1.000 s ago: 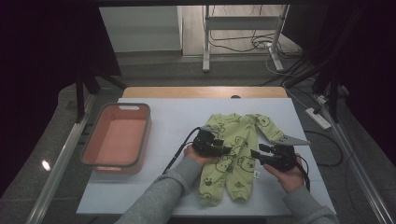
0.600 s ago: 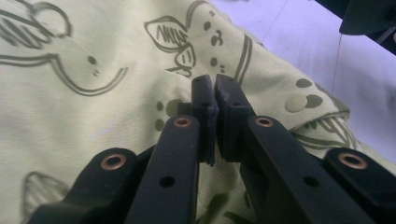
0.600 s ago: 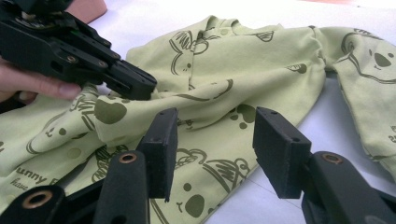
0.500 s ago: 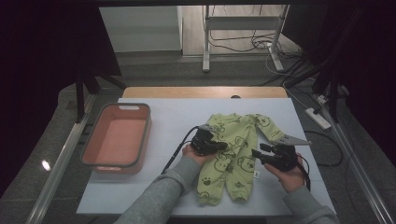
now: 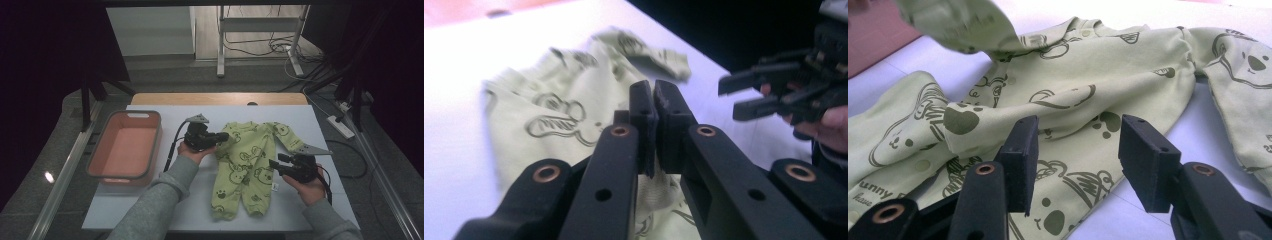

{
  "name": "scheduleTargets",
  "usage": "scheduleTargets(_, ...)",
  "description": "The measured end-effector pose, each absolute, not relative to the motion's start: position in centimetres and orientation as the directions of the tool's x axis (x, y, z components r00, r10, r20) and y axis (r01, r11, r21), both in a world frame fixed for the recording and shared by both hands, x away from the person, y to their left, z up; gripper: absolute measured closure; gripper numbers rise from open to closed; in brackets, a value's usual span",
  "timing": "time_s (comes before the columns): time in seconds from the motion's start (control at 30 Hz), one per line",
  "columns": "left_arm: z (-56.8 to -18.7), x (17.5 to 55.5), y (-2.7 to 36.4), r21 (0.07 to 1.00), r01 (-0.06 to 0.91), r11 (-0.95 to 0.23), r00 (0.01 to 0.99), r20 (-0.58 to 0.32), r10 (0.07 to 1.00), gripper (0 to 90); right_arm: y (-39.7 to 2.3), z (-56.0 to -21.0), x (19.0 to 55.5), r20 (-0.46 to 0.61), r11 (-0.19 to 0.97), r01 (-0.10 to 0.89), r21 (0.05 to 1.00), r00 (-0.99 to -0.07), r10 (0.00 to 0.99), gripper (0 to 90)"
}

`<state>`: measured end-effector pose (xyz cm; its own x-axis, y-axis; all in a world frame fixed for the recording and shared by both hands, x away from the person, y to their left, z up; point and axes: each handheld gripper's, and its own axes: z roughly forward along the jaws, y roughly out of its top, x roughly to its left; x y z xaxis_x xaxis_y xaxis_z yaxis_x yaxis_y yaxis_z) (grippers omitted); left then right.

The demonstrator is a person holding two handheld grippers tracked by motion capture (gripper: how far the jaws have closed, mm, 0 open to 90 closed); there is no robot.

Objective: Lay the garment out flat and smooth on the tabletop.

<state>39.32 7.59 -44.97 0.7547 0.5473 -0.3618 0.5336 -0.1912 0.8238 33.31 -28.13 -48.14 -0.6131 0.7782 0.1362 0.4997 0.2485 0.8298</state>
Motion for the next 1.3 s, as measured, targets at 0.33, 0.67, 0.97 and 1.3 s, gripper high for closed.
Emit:
scheduleTargets(0.33, -42.1, 40.0, 12.1, 0.863, 0.501, -0.057, 0.664, -0.341, 0.666, 87.0, -28.0, -48.3, 33.4, 0.144, 0.247, 0.503, 0.828, -0.616, 0.774, 51.6)
scheduleTargets(0.67, -42.4, 40.9, 15.0, 0.859, 0.512, -0.002, 0.59, -0.35, 0.727, 86.5, -28.0, -48.3, 33.5, 0.147, 0.248, 0.506, 0.826, -0.617, 0.773, 51.6)
scheduleTargets(0.97, -42.7, 41.0, 16.1, 0.862, 0.507, 0.005, 0.529, -0.316, 0.787, 57.5, -28.0, -48.3, 33.5, 0.145, 0.248, 0.506, 0.826, -0.617, 0.773, 51.6)
scheduleTargets(1.3, -43.1, 40.2, 15.9, 0.863, 0.504, -0.031, 0.627, -0.341, 0.701, 47.1, -28.0, -48.4, 33.5, 0.142, 0.253, 0.505, 0.825, -0.618, 0.773, 51.5)
